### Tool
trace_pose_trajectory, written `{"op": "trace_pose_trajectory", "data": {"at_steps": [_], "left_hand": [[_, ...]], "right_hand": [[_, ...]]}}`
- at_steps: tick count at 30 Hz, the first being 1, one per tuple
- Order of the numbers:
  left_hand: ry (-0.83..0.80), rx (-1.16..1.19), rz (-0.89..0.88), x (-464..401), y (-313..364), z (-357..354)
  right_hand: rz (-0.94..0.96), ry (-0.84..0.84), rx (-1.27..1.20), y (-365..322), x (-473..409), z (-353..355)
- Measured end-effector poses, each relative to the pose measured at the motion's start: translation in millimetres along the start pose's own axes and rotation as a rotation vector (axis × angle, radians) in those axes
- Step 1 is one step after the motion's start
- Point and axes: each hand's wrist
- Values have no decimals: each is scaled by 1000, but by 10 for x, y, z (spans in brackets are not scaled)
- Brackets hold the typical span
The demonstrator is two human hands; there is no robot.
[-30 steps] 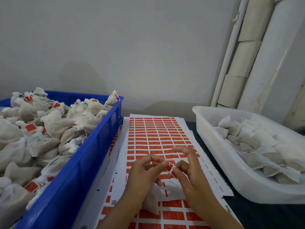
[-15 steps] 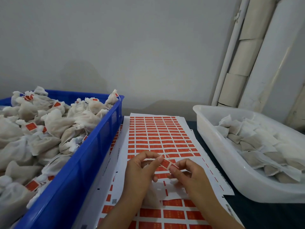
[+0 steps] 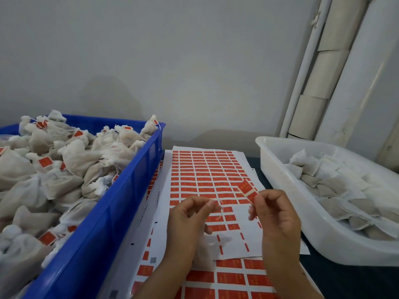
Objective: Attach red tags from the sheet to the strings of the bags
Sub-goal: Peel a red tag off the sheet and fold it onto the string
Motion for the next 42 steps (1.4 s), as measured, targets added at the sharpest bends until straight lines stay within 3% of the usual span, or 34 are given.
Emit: {"op": "trace_pose_trajectory", "data": {"at_steps": [4,7,15,42], "left_hand": [[-32,-22,-23,15,-9,-18],[-43,-71,-57,25,-8,-19],[-50,-103,-66,25,-19,-40],[-87,-134,-36,48,-10,-54]], "right_hand": [[-314,-66,-213,31,76,-125],[-452,-76,-205,107,161,-239],[-484,-4,-185,180,157,-219],[-476,-58,-81,252,145,-207]]}}
Point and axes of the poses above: each hand's wrist, its own x-axis away from the middle knuckle, its own z-axis out of the back of the hand, y = z × x, and after that the axes turned 14 degrees about z, right-handed
